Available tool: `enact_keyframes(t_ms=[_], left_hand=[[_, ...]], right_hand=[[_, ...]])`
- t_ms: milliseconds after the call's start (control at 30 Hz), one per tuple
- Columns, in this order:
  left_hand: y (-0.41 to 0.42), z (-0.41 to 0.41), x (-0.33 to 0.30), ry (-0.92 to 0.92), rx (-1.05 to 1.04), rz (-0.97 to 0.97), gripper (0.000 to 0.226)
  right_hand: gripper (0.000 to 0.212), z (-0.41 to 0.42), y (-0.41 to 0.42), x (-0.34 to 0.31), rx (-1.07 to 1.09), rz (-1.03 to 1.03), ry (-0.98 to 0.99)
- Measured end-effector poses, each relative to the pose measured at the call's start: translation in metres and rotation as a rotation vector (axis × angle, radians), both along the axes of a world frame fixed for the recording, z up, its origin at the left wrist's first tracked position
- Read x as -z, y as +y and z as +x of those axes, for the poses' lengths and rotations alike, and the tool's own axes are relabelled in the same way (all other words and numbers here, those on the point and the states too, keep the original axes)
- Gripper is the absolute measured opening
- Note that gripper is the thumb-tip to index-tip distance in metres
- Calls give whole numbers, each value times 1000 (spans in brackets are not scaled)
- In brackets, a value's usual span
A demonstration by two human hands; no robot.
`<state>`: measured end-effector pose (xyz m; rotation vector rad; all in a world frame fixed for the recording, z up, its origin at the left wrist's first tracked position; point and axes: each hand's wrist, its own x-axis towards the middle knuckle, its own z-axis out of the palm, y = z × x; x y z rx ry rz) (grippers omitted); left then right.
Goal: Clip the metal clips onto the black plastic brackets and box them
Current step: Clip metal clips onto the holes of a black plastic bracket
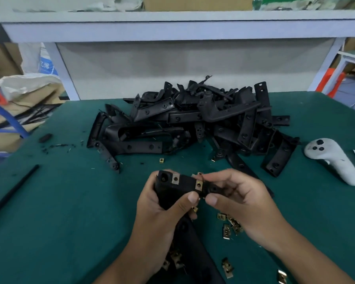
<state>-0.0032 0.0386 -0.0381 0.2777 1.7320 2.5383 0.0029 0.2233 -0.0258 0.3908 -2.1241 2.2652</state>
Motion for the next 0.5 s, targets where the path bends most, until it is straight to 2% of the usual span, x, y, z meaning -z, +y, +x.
enact_keyframes(t_ms=[200,433,500], left_hand=[[-2,0,3,75,-22,-49,34],[11,26,-24,272,-139,-380,9],[33,39,-34,286,-26,-420,11]], right_hand=[[23,3,-1,-4,79,94,160],[26,49,35,-38,275,295,194],[28,88,54,-45,370,374,216]])
